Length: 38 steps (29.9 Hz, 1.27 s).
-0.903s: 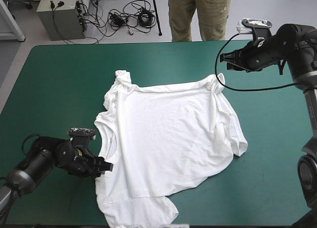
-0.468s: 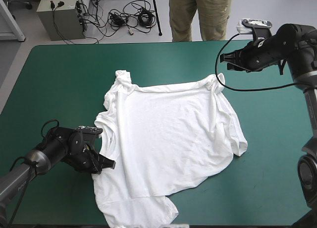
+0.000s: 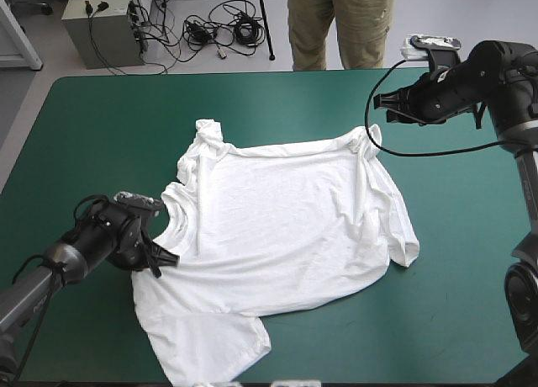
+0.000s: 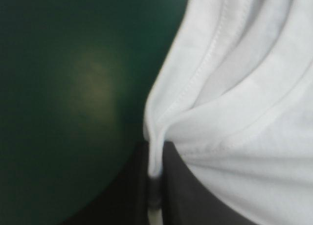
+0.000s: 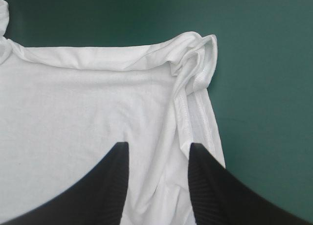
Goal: Fold the cloth
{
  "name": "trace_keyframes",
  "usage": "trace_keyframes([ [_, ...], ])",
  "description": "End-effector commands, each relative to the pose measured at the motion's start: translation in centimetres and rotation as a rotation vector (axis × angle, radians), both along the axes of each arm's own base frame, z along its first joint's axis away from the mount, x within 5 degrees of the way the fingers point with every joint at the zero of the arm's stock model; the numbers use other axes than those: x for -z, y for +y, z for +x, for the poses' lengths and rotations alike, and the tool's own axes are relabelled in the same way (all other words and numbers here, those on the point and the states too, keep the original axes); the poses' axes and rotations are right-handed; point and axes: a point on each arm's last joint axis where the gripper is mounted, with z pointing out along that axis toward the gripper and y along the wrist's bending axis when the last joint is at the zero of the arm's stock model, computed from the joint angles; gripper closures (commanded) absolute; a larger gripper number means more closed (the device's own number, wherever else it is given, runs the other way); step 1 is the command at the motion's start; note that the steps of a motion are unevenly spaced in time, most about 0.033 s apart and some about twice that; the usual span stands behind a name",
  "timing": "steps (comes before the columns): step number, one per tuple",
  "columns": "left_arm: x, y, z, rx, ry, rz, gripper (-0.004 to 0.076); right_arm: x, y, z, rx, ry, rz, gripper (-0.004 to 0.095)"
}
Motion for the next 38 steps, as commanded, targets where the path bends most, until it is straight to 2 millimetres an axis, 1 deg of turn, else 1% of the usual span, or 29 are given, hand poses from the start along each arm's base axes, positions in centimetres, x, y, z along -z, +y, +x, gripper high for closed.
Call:
trace_keyframes([
  [1,-3.5,1.6,2.5,-0.045,-0.159,0.03,0.0733,-2.4,-0.4,-1.2,0.009,-0.089,0.017,0.0536],
  [5,-5.7,4.5,5.6,-0.087,-0.224,0.057,0.0733,-2.5,-0.3,-1.4,0.005,-0.085,0.024,0.0539],
  [8,-7.1,6.6,8.2,-0.112,-0.26,0.084,0.0733,-2.5,0.0,-1.5,-0.008,-0.071,0.053,0.057],
  [11,-7.6,8.4,10.7,-0.148,-0.268,0.103,0.0733,-2.6,0.1,-1.6,-0.014,-0.073,0.064,0.0589],
  [14,-8.0,10.0,13.0,-0.167,-0.284,0.141,0.0733,-2.9,0.1,-1.8,-0.014,-0.081,0.064,0.0588],
  [21,-8.7,12.1,18.1,-0.188,-0.354,0.201,0.0733,-3.9,0.0,-2.9,-0.008,-0.108,0.077,0.0588],
  [25,-9.3,14.0,20.6,-0.248,-0.426,0.216,0.0733,-4.8,-0.1,-3.7,-0.009,-0.134,0.078,0.0588],
  [28,-9.9,15.5,22.0,-0.309,-0.494,0.2,0.0733,-5.2,-0.2,-4.2,-0.006,-0.148,0.071,0.0588],
  [30,-10.3,16.0,22.7,-0.339,-0.536,0.168,0.0733,-5.4,-0.2,-4.5,-0.007,-0.157,0.072,0.0588],
  [32,-10.6,15.9,23.0,-0.338,-0.567,0.141,0.0732,-5.5,-0.2,-4.5,-0.007,-0.159,0.072,0.0588],
  [34,-10.7,15.7,23.2,-0.314,-0.581,0.141,0.0709,-5.5,-0.2,-4.5,-0.007,-0.159,0.072,0.0588],
  [35,-10.6,15.6,23.3,-0.283,-0.574,0.136,0.0671,-5.5,-0.2,-4.5,-0.007,-0.159,0.072,0.0588],
  [37,-10.4,15.1,23.3,-0.221,-0.55,0.114,0.0563,-5.5,-0.2,-4.5,-0.007,-0.159,0.072,0.0588],
  [38,-10.3,15.0,23.3,-0.202,-0.538,0.104,0.0486,-5.5,-0.2,-4.5,-0.007,-0.159,0.072,0.0588],
])
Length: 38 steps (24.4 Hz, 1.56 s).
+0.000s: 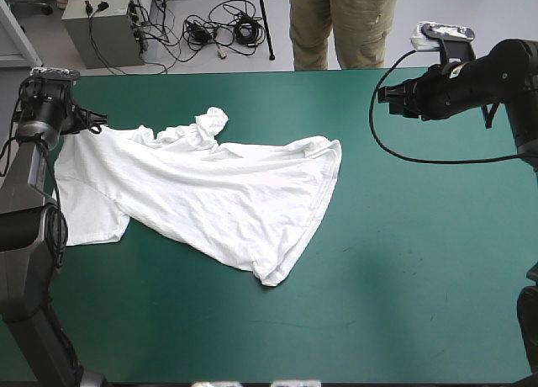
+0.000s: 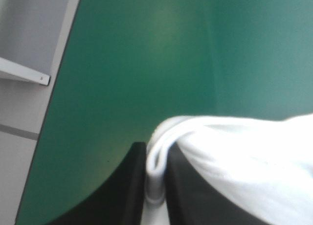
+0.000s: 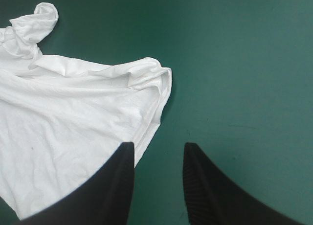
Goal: Fold the cloth
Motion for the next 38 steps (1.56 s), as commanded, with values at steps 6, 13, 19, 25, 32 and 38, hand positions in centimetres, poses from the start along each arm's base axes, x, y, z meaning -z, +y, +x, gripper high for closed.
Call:
trace_keyframes([
  [6,-4.9,-1.2,-2.4,0.058,-0.013,-0.046,0.0204,-2.3,-0.4,-1.7,0.003,-0.076,0.011,0.0588],
  [13,-11.8,-5.3,-8.8,0.269,0.023,-0.244,0.0331,-2.2,-0.7,-1.6,0.019,-0.079,-0.025,0.0588],
  [19,-17.1,-16.2,-14.6,0.605,-0.026,-0.166,0.039,-2.2,-0.8,-1.6,0.023,-0.08,-0.035,0.0588],
  [25,-14.1,-26.5,-19.1,0.892,0.109,-0.059,0.0384,-2.2,-0.8,-1.6,0.023,-0.08,-0.035,0.0588],
  [32,-9.5,-31.4,-22.6,1.036,0.274,-0.043,0.0344,-2.2,-0.8,-1.6,0.023,-0.08,-0.035,0.0588],
  [38,-6.6,-32.8,-23.9,1.044,0.367,-0.194,0.0275,-2.2,-0.7,-1.6,0.022,-0.08,-0.032,0.0589],
])
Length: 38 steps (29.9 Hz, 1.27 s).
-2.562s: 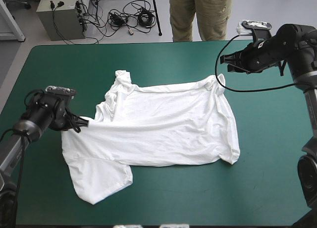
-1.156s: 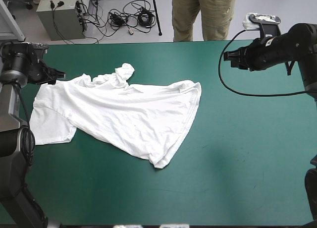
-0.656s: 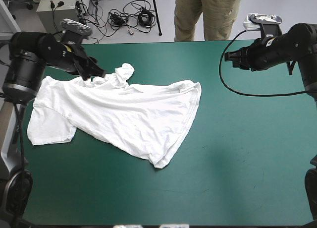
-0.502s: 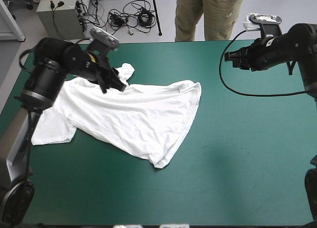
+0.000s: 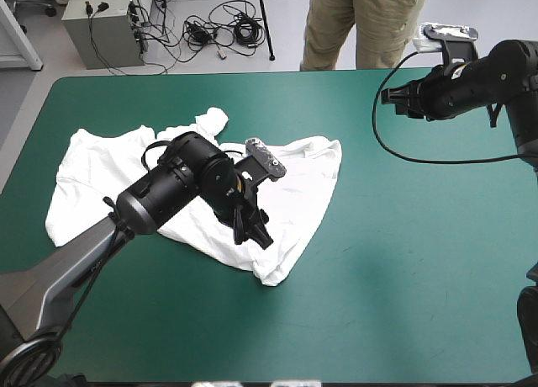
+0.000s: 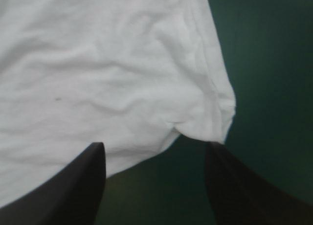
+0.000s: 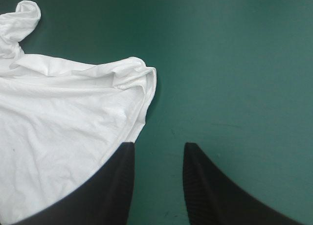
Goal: Fold the cloth
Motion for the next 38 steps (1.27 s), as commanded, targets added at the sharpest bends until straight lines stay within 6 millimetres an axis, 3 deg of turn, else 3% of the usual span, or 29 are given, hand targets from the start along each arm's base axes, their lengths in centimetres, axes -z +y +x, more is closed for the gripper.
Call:
trace_keyframes([
  [1,-0.7,-0.3,-1.5,-0.003,0.032,-0.11,0.0275,-2.3,-0.3,-1.7,0.001,-0.076,0.016,0.0588],
  [13,3.6,-2.0,-3.9,0.063,0.078,-0.085,0.0275,-2.3,-0.3,-1.7,0.002,-0.076,0.014,0.0635],
  [17,5.0,-2.1,-3.8,0.056,0.085,-0.078,0.0275,-2.3,-0.3,-1.7,0.002,-0.076,0.014,0.0662],
  [24,9.3,-2.8,-3.1,0.057,0.152,0.005,0.0275,-2.3,-0.3,-1.7,0.001,-0.076,0.016,0.0674],
  [31,11.8,-3.8,-2.2,0.052,0.17,0.032,0.0289,-2.3,-0.3,-1.7,-0.002,-0.075,0.022,0.0675],
  [34,12.3,-3.9,-2.2,0.051,0.181,0.045,0.0397,-2.3,-0.3,-1.7,-0.005,-0.077,0.015,0.067],
  [38,12.3,-3.9,-2.1,0.05,0.179,0.04,0.0735,-2.1,0.1,-1.4,-0.062,-0.082,0.017,0.0584],
])
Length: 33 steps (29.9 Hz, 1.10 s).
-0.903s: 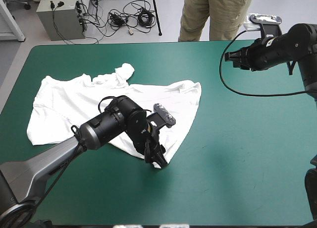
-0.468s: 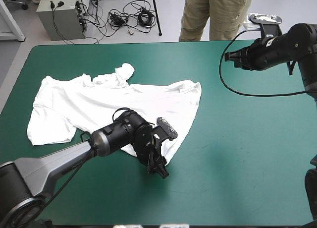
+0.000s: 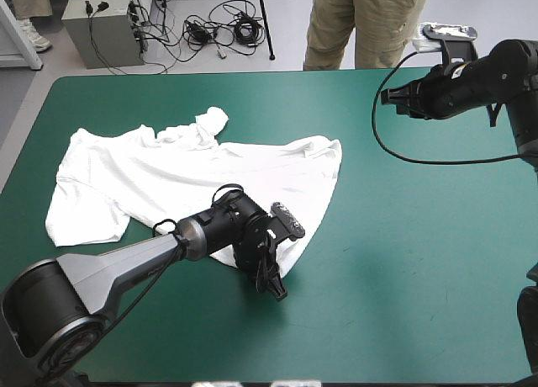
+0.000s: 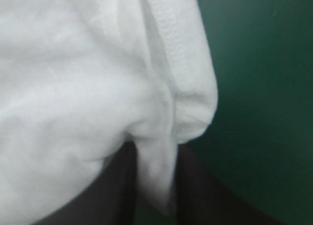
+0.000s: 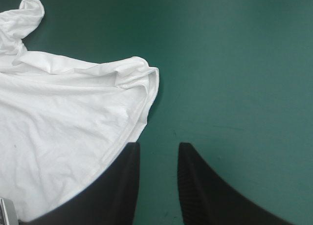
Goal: Fold the cloth
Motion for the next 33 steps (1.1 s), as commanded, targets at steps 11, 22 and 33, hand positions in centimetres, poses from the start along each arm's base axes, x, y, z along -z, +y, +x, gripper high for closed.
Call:
trace_keyframes([
  [11,-0.6,-0.6,-0.4,-0.019,0.025,-0.06,0.0733,3.4,7.1,2.3,-0.21,-0.009,-0.191,0.0414],
  [22,-0.6,-0.4,-0.6,-0.018,0.045,-0.04,0.0733,10.5,10.4,7.8,-0.208,0.037,-0.19,0.0335],
  [33,-0.6,-0.4,-0.7,-0.012,0.05,-0.037,0.0733,15.5,11.5,11.3,-0.177,0.029,-0.196,0.0335],
])
